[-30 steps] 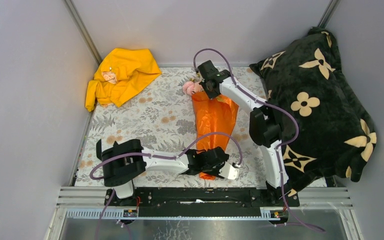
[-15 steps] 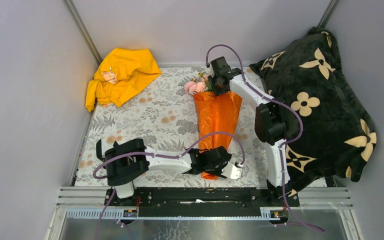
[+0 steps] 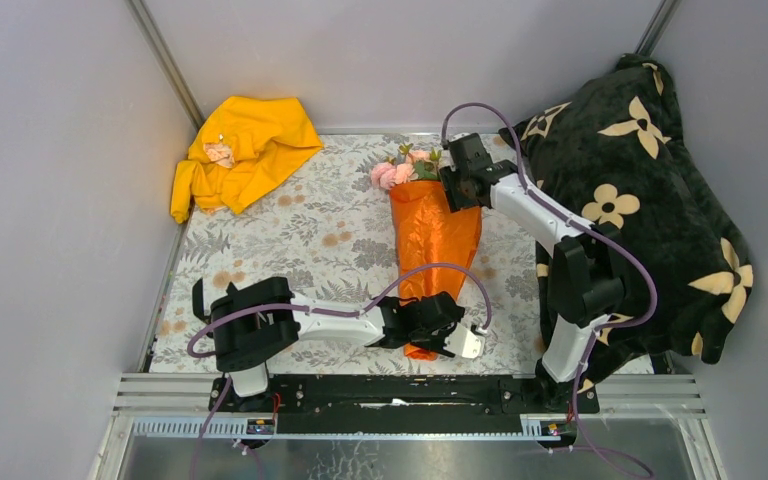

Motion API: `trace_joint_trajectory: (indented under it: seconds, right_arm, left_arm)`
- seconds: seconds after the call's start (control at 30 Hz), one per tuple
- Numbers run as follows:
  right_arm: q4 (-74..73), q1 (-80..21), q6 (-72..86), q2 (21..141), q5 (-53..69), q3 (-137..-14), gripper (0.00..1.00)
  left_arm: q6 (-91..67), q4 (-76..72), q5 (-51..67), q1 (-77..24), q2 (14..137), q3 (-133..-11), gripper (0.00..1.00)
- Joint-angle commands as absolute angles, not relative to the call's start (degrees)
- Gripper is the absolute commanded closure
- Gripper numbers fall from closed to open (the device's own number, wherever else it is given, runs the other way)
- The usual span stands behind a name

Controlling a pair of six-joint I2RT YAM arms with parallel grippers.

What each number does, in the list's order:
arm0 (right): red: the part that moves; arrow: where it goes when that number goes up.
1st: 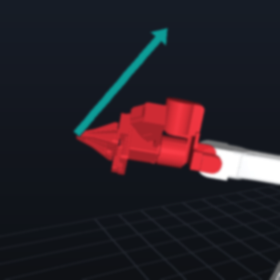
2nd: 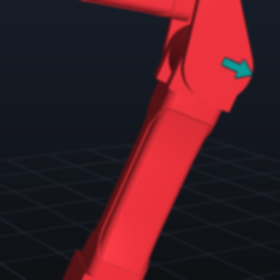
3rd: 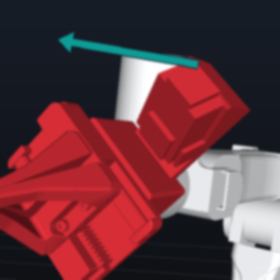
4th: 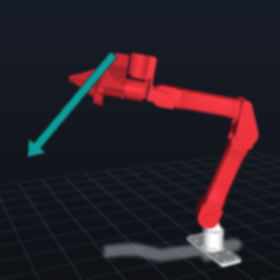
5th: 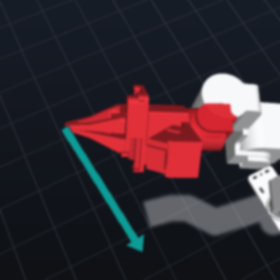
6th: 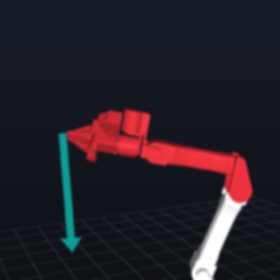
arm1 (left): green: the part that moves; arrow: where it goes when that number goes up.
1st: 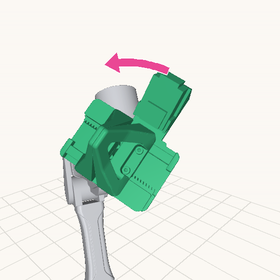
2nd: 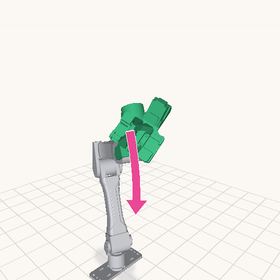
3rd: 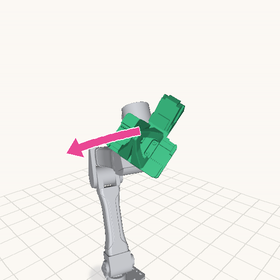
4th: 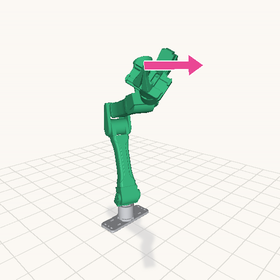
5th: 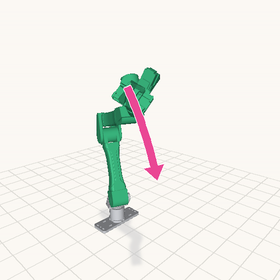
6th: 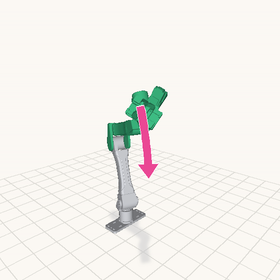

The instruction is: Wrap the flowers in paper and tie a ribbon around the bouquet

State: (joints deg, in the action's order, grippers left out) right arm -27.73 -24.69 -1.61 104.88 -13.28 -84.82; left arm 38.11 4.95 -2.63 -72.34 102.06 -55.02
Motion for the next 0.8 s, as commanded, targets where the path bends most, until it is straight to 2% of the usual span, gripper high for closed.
trace_joint_trajectory:
  seconds: [0.0, 0.07, 0.13, 0.27, 0.33, 0.53, 0.7, 0.77]
  right_arm:
    - [-24.62, -23.73, 0.4, 101.31, -14.98, -81.07, 0.37]
    - [-23.22, -23.16, 1.26, 100.48, -13.87, -79.17, 0.36]
    - [-21.67, -22.3, 1.83, 99.69, -11.41, -77.48, 0.4]
    - [-18.17, -21.5, 2.67, 98.84, -8.58, -75.79, 0.79]
    - [-17.33, -21.22, 2.89, 99.36, -9.69, -76.48, 0.89]
    - [-15.23, -20.1, 0.62, 104.26, -19.27, -82.33, 1.0]
    - [-14.32, -19.14, -2.04, 109.37, -26.98, -86.14, 1.0]
    - [-14.25, -18.86, -1.92, 110.45, -27.14, -86.83, 0.95]
  left_arm:
    - [35.33, 18.06, 5.03, -73.7, 108.38, -50.98, 0.35]
    - [35.29, 18.15, 5.05, -73.66, 108.36, -51.11, 0.34]
    - [35.24, 18.26, 5.11, -73.6, 108.42, -51.11, 0.34]
    - [35.38, 18.61, 5.1, -73.61, 108.43, -51.15, 0.34]
    - [35.42, 18.89, 5.1, -73.65, 108.5, -51.24, 0.34]
    - [35.42, 19.16, 5.24, -73.58, 108.67, -51.39, 0.34]
    - [35.42, 19.48, 5.76, -73.64, 108.66, -51.5, 0.34]
    - [35.42, 19.67, 5.82, -73.64, 108.77, -51.59, 0.34]
